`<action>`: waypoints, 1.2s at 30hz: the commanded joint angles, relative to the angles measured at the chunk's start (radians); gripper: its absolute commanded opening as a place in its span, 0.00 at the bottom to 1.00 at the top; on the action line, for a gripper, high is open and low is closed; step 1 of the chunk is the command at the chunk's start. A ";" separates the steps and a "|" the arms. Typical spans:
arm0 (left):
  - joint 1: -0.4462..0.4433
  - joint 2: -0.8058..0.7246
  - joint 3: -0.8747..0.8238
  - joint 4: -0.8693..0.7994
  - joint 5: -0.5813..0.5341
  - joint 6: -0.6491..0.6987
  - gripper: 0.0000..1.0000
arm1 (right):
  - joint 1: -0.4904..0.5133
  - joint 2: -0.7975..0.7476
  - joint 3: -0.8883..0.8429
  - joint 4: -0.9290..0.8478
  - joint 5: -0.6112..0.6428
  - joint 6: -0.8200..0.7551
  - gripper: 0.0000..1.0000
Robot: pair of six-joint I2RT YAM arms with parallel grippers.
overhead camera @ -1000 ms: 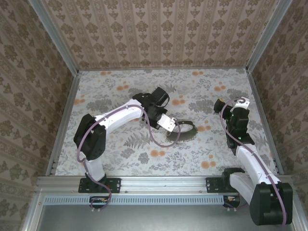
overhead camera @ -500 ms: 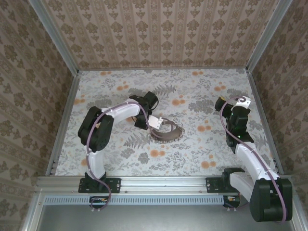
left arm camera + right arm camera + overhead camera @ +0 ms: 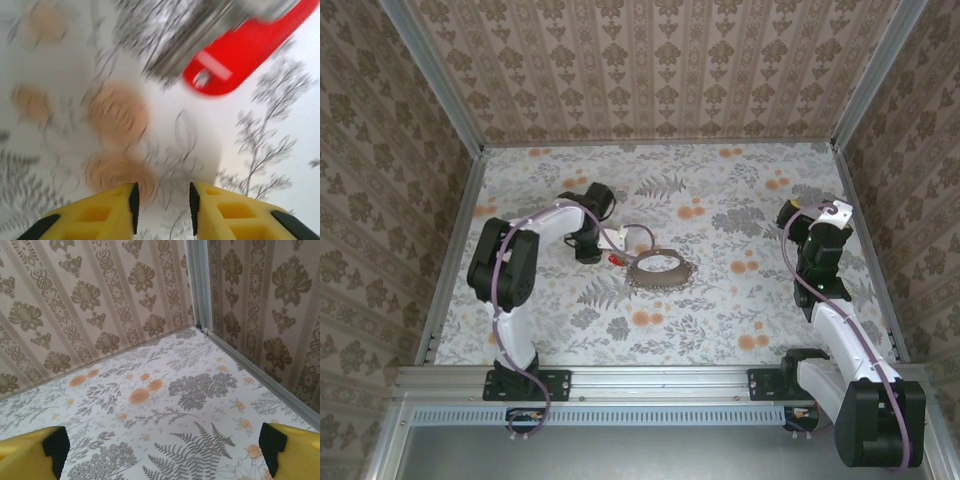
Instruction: Put the keys on the keyring
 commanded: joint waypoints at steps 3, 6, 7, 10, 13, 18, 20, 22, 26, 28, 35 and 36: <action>0.094 -0.232 -0.124 0.159 0.149 -0.203 0.92 | -0.017 -0.033 0.000 0.059 0.019 -0.084 1.00; 0.191 -0.385 -0.204 0.315 0.293 -0.379 1.00 | -0.015 -0.090 0.022 -0.029 -0.035 -0.082 1.00; 0.228 -0.426 -0.239 0.381 0.351 -0.447 1.00 | -0.014 -0.110 0.022 -0.057 -0.059 -0.089 0.99; 0.319 -0.535 -0.380 0.631 0.420 -0.650 1.00 | -0.001 -0.152 0.023 -0.119 -0.117 -0.159 1.00; 0.363 -0.576 -0.516 0.860 0.350 -0.800 1.00 | 0.021 -0.169 0.010 -0.157 -0.186 -0.184 0.99; 0.384 -0.535 -0.633 1.082 0.152 -0.860 1.00 | 0.111 -0.117 -0.054 -0.073 -0.192 -0.254 1.00; 0.411 -0.503 -0.662 1.167 0.154 -0.888 1.00 | 0.146 -0.059 -0.083 0.007 -0.181 -0.273 1.00; 0.423 -0.485 -0.635 1.127 0.152 -0.886 1.00 | 0.169 0.026 -0.114 0.121 -0.181 -0.277 1.00; 0.436 -0.476 -0.627 1.109 0.226 -0.876 1.00 | 0.174 0.202 -0.163 0.350 -0.126 -0.285 1.00; 0.437 -0.472 -0.695 1.195 0.177 -0.910 1.00 | 0.165 0.293 -0.167 0.437 -0.130 -0.285 1.00; 0.471 -0.385 -0.788 1.433 0.224 -0.927 1.00 | 0.162 0.573 -0.133 0.649 -0.142 -0.265 1.00; 0.473 -0.393 -0.804 1.436 0.209 -0.935 1.00 | 0.160 0.621 -0.128 0.696 -0.158 -0.271 1.00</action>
